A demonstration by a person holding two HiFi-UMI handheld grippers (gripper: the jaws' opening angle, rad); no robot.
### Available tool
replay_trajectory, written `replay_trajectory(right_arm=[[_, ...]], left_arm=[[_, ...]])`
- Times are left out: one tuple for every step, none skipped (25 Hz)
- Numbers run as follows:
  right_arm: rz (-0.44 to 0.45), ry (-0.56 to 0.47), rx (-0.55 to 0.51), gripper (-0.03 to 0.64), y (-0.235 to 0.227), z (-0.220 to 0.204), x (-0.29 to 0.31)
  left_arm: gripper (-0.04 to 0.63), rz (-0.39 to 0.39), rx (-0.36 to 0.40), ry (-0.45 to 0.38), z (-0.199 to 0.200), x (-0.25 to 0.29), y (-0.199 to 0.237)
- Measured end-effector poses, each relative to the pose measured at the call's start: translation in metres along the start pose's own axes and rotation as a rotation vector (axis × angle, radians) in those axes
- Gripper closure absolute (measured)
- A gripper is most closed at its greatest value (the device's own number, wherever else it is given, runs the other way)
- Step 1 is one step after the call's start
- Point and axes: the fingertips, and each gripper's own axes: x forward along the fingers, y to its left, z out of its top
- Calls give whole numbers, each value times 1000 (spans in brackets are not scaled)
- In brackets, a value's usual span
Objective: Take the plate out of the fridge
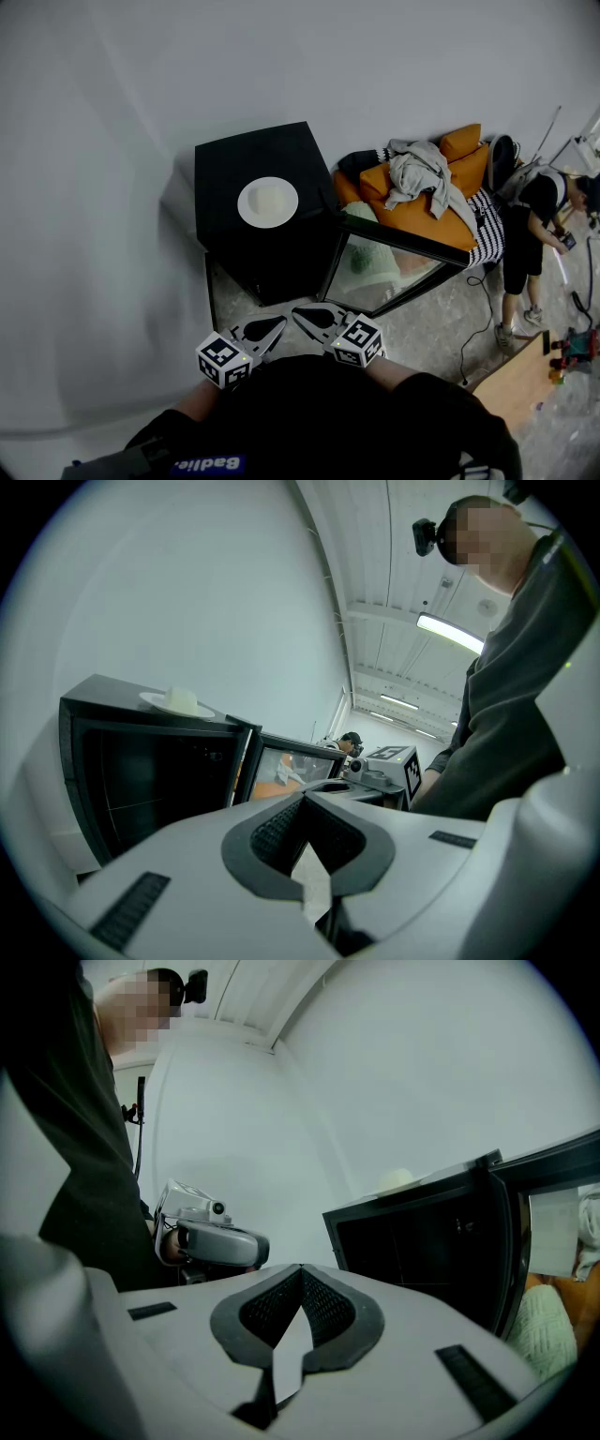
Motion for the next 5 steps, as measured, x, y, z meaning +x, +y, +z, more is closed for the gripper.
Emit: replay_trajectory(right_arm=[[0,-5,5,607,0,0,0],[0,-8,8,607,-1,0,0],[0,-7,10,607,-1,0,1],[-1,-4,10,607,-2,-1,1],[-1,-3,11,607,-2,-2,1]], left_arm=[[598,0,0,1,0,0,0],[598,0,0,1,0,0,0],[598,0,1,1,0,0,0],[598,0,1,2,0,0,1],[597,1,1,2,-1,0,1]])
